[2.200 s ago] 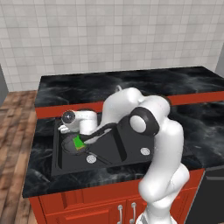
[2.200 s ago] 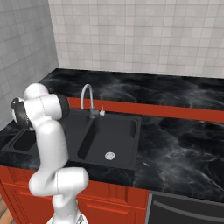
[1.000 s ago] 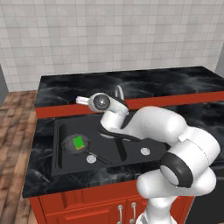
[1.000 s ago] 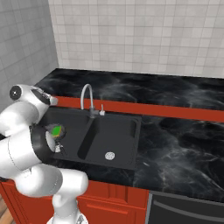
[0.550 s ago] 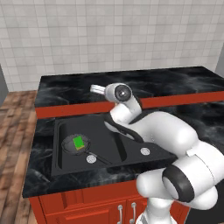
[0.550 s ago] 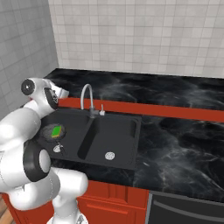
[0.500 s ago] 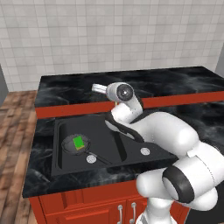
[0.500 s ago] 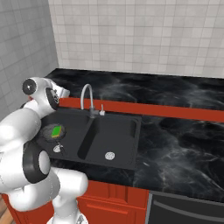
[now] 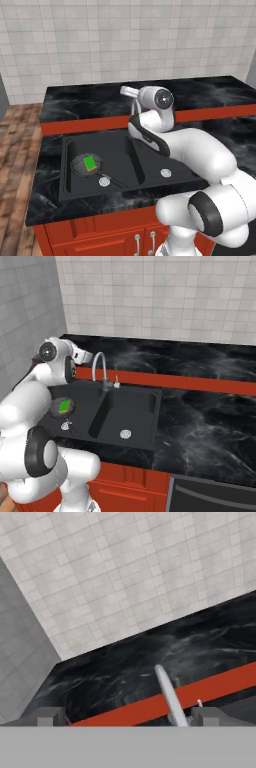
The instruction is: Pick the pan and sponge and place them into the sink. Then turn on the water.
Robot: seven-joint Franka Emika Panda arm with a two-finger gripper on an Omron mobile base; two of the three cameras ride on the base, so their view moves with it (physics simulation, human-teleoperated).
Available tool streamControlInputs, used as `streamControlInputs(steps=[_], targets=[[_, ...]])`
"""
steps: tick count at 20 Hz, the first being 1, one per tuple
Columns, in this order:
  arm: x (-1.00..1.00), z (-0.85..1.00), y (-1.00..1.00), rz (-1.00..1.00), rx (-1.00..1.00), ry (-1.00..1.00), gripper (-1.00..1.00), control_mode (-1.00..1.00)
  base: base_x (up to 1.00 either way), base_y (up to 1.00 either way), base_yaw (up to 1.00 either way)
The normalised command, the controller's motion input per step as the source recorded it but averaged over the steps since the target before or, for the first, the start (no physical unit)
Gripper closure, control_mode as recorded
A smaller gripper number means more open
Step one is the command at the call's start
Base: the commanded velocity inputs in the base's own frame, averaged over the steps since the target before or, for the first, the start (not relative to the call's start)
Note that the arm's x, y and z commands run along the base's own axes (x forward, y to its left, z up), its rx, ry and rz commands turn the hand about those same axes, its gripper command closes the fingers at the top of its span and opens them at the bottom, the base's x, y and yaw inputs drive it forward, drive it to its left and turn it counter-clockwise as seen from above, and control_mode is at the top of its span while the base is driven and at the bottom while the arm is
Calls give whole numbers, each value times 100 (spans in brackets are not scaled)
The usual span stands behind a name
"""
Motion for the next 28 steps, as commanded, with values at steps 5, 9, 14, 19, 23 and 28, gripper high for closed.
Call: streamControlInputs(steps=[5,9,14,19,23,28], targets=[[0,9,-51,7,5,-2,-100,-100,0,0,0],[0,0,-52,11,7,0,-100,-100,0,0,0],[0,0,-55,14,11,0,-100,-100,0,0,0],[0,-4,-43,13,2,0,-100,-100,0,0,0],[0,-11,-14,12,0,0,-100,-100,0,0,0],[0,-15,0,10,-3,0,-100,-100,0,0,0]])
